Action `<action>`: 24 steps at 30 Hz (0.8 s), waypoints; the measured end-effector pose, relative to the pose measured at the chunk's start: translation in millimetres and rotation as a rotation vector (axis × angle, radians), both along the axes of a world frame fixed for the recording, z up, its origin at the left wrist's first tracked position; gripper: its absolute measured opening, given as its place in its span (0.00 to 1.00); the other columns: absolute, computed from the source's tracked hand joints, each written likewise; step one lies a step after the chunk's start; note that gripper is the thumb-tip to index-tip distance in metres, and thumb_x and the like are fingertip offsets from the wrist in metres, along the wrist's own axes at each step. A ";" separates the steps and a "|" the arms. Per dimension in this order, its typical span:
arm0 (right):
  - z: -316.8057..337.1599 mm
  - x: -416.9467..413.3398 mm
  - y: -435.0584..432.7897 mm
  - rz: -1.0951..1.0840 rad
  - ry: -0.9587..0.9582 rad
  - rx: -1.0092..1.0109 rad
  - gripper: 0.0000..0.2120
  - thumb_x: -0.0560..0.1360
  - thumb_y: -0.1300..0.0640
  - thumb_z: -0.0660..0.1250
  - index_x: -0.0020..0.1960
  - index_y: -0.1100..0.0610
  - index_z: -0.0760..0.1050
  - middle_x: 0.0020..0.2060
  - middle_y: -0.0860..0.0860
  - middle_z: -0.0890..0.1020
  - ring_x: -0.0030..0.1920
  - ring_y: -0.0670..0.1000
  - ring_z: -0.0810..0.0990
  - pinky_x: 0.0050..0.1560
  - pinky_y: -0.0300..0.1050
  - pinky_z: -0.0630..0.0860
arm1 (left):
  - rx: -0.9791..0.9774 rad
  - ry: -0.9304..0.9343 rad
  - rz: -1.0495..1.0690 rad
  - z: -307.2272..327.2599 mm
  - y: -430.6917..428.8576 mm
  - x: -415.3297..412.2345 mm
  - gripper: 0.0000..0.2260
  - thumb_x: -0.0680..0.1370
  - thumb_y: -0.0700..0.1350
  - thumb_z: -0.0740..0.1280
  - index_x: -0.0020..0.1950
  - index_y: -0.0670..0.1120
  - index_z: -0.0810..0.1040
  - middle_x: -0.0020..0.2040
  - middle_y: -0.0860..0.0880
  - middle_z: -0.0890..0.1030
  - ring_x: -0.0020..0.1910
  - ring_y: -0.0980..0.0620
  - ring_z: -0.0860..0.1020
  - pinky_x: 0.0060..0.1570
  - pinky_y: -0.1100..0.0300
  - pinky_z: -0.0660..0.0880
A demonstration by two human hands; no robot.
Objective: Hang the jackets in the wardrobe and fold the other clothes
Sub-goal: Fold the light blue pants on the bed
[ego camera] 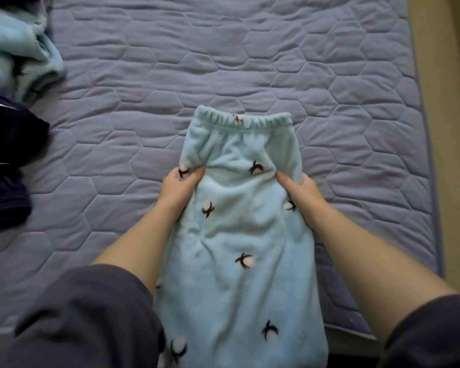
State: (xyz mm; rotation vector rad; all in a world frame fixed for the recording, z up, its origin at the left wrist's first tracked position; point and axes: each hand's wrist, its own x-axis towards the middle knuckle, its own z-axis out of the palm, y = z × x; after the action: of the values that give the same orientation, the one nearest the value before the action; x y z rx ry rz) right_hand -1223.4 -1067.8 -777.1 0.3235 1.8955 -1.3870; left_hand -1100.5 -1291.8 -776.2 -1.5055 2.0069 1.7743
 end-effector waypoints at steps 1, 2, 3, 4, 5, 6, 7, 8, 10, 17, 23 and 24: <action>0.7 8.6 7.5 0.004 -0.064 0.014 0.13 0.73 0.48 0.71 0.54 0.52 0.76 0.46 0.46 0.83 0.45 0.44 0.81 0.42 0.38 0.77 | 0.087 -0.020 0.031 2.5 4.9 11.6 0.12 0.73 0.52 0.71 0.53 0.49 0.79 0.48 0.53 0.83 0.42 0.60 0.80 0.38 0.67 0.75; 4.1 18.5 15.4 0.012 -0.124 0.032 0.13 0.73 0.47 0.71 0.54 0.52 0.76 0.47 0.47 0.83 0.45 0.44 0.82 0.43 0.38 0.77 | 0.155 -0.037 0.037 7.1 10.8 24.4 0.11 0.73 0.51 0.71 0.53 0.49 0.78 0.50 0.51 0.83 0.44 0.59 0.80 0.40 0.65 0.76; 8.0 28.4 23.5 0.017 -0.169 0.054 0.13 0.74 0.47 0.70 0.55 0.53 0.77 0.48 0.49 0.84 0.45 0.45 0.82 0.44 0.38 0.77 | 0.182 -0.059 0.017 12.2 17.2 36.7 0.12 0.74 0.50 0.71 0.55 0.48 0.78 0.52 0.48 0.83 0.46 0.56 0.80 0.44 0.62 0.76; 12.7 38.1 30.9 0.020 -0.167 0.096 0.13 0.75 0.49 0.69 0.54 0.55 0.77 0.49 0.52 0.83 0.44 0.45 0.81 0.42 0.35 0.77 | 0.161 -0.099 -0.019 17.2 23.5 48.0 0.13 0.74 0.48 0.71 0.57 0.46 0.76 0.54 0.46 0.82 0.49 0.53 0.80 0.47 0.60 0.75; 18.7 47.9 36.7 0.023 -0.110 0.176 0.12 0.76 0.50 0.68 0.54 0.57 0.76 0.50 0.55 0.83 0.42 0.46 0.80 0.40 0.33 0.76 | 0.091 -0.156 -0.049 23.4 29.4 57.4 0.15 0.75 0.47 0.70 0.60 0.44 0.74 0.57 0.45 0.80 0.52 0.49 0.79 0.49 0.58 0.73; 25.4 56.4 40.9 0.026 -0.009 0.284 0.13 0.77 0.52 0.67 0.56 0.58 0.74 0.52 0.56 0.81 0.43 0.48 0.79 0.42 0.34 0.75 | -0.028 -0.223 -0.073 30.9 35.2 63.9 0.18 0.76 0.47 0.68 0.63 0.44 0.71 0.59 0.44 0.78 0.56 0.46 0.77 0.50 0.56 0.71; 31.9 62.0 41.6 0.047 0.146 0.398 0.15 0.77 0.53 0.65 0.60 0.59 0.72 0.56 0.57 0.79 0.48 0.51 0.78 0.48 0.38 0.74 | -0.190 -0.268 -0.104 38.0 40.3 66.3 0.20 0.77 0.47 0.66 0.67 0.44 0.68 0.63 0.43 0.75 0.60 0.44 0.74 0.53 0.55 0.70; 39.3 65.2 38.0 0.103 0.346 0.487 0.18 0.77 0.55 0.63 0.65 0.60 0.69 0.60 0.58 0.76 0.56 0.55 0.76 0.56 0.43 0.72 | -0.381 -0.253 -0.157 46.3 44.8 63.8 0.23 0.77 0.45 0.64 0.71 0.43 0.64 0.68 0.42 0.71 0.65 0.43 0.70 0.59 0.53 0.67; 52.0 66.6 18.0 0.300 0.760 0.520 0.24 0.76 0.58 0.61 0.71 0.61 0.64 0.69 0.59 0.69 0.69 0.58 0.67 0.68 0.53 0.64 | -0.733 -0.085 -0.331 59.6 51.2 48.6 0.27 0.76 0.42 0.61 0.75 0.42 0.59 0.74 0.42 0.62 0.73 0.44 0.61 0.70 0.51 0.59; -8.1 47.9 -39.4 0.985 1.012 0.596 0.35 0.79 0.48 0.56 0.77 0.63 0.45 0.77 0.60 0.47 0.77 0.56 0.44 0.76 0.50 0.40 | -1.064 -0.123 -0.972 -12.7 37.6 4.9 0.28 0.79 0.53 0.55 0.78 0.50 0.51 0.78 0.47 0.51 0.77 0.46 0.50 0.73 0.45 0.45; -36.1 47.3 -10.8 0.912 1.038 0.678 0.38 0.78 0.42 0.56 0.77 0.64 0.47 0.76 0.61 0.51 0.77 0.57 0.48 0.75 0.48 0.39 | -1.090 -0.154 -0.947 -38.5 11.6 28.3 0.31 0.78 0.59 0.50 0.78 0.45 0.50 0.78 0.44 0.52 0.77 0.46 0.51 0.74 0.44 0.44; -31.2 51.3 -7.2 0.903 1.001 0.702 0.37 0.78 0.43 0.56 0.77 0.64 0.47 0.77 0.61 0.50 0.77 0.57 0.47 0.75 0.49 0.38 | -1.075 -0.186 -0.927 -31.8 15.2 29.6 0.31 0.79 0.57 0.52 0.78 0.44 0.49 0.78 0.43 0.51 0.77 0.46 0.50 0.74 0.45 0.44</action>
State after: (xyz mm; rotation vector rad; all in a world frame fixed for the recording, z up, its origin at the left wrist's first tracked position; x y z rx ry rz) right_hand -1172.1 -1075.0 -808.3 -0.9893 2.7259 -0.1783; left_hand -1071.0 -1276.6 -807.9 -0.4720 2.9282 0.1710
